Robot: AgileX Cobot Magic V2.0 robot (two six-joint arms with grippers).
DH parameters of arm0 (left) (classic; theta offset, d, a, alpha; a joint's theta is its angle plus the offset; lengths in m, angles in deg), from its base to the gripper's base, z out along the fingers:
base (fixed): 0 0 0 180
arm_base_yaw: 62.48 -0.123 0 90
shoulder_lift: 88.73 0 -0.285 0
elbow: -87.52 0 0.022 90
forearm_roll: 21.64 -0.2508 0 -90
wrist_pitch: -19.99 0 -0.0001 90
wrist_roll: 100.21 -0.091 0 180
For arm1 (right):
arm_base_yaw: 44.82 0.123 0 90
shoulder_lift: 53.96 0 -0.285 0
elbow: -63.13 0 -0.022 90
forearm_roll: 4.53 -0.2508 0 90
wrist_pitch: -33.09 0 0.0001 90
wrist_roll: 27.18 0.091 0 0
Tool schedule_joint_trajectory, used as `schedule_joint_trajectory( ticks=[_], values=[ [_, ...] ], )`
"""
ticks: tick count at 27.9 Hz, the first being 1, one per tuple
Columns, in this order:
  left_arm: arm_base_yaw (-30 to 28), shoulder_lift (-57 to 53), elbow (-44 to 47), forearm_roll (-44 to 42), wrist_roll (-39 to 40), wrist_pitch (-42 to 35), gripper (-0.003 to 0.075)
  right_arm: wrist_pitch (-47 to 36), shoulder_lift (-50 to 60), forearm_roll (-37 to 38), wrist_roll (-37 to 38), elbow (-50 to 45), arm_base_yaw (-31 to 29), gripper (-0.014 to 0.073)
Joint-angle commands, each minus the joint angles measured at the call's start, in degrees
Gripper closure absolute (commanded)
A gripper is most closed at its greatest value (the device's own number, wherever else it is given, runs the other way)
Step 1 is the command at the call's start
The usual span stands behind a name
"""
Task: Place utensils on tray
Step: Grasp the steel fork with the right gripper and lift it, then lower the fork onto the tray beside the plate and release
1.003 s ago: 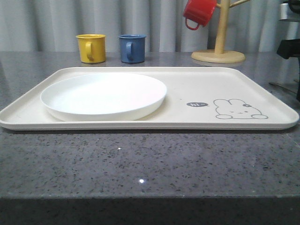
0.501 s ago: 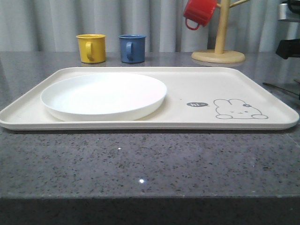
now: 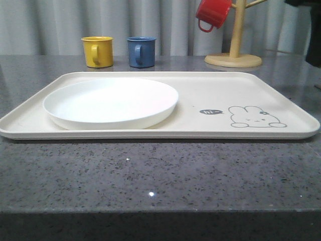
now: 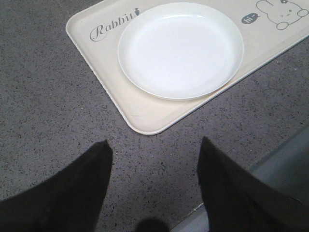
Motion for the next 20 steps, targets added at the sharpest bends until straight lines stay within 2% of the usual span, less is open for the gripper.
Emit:
schedule_joint_trajectory(
  ticks=[1, 7, 12, 20],
  values=[
    [0.47, 0.08, -1.59, -0.10, 0.60, -3.55, 0.0332, 1.83, 2.12, -0.54, -0.31, 4.84, 4.80, 0.0581],
    [0.47, 0.08, -1.59, -0.10, 0.60, -3.55, 0.0332, 1.51, -0.79, 0.52, 4.97, 7.21, 12.43, 0.0581],
    [0.47, 0.08, -1.59, -0.10, 0.60, -3.55, 0.0332, -0.38, -4.59, 2.15, 12.41, 7.56, 16.84, 0.0581],
    [0.47, 0.08, -1.59, -0.10, 0.60, -3.55, 0.0332, -5.75, -8.92, 2.85, 26.86, 7.56, 18.31, 0.0581]
  ],
)
